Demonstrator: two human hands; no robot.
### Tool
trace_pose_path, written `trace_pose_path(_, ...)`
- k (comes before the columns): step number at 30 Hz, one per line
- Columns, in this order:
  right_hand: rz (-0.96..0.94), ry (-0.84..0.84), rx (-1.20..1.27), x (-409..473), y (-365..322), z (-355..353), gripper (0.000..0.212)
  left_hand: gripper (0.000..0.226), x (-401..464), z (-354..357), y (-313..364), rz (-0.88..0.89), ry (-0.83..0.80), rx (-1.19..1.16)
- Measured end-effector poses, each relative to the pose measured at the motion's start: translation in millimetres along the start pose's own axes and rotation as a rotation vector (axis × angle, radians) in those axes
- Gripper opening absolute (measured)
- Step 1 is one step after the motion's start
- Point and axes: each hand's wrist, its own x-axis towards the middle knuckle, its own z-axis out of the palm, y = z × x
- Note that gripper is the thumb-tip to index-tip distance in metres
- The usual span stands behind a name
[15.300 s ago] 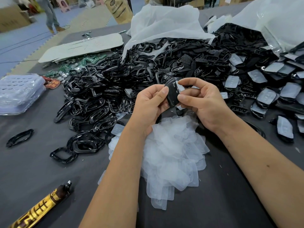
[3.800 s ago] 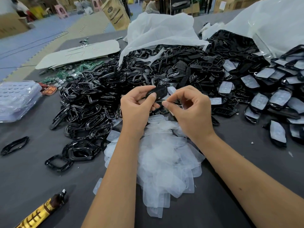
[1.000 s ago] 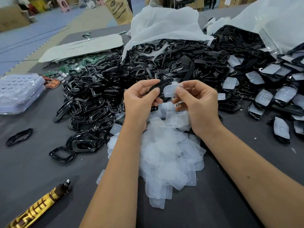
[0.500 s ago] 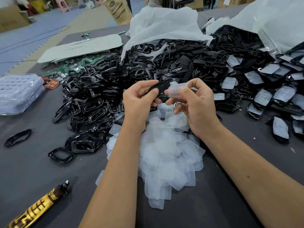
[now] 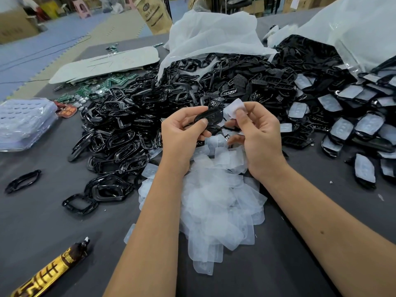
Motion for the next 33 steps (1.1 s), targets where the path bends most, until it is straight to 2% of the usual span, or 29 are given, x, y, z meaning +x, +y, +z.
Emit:
trace_pose_path(5,-0.096,-0.044,-0.192,-2.5,4.2,0.5,0.017,0.026,-1.3,0.0,-0.4,0.020,-0.034,-0.005)
trace_pose_path(9,-0.128,0.005,-0.250,-5.2,4.2,2.2,0.007,0.025,-2.2,1.6,-0.5,0.020,-0.061,-0.010)
trace_pose_path(13,-0.142,0.049,-0.287,-4.9,4.4,1.4,0.006,0.020,-2.9,2.2,-1.5,-0.005,-0.096,-0.031)
trace_pose_path(17,-0.165,0.105,-0.360,-4.1,4.0,1.2,0.009,0.029,-3.2,3.5,0.2,-0.025,-0.128,-0.087)
trace_pose_path(25,-0.156,0.237,-0.380,-2.8,4.7,-0.4,0.015,0.033,-6.2,3.6,5.0,-0.075,-0.203,-0.164)
trace_pose_path(33,-0.159,0.249,-0.392,-3.2,4.4,-0.7,0.016,0.018,-9.4,7.1,6.7,-0.064,-0.212,-0.104)
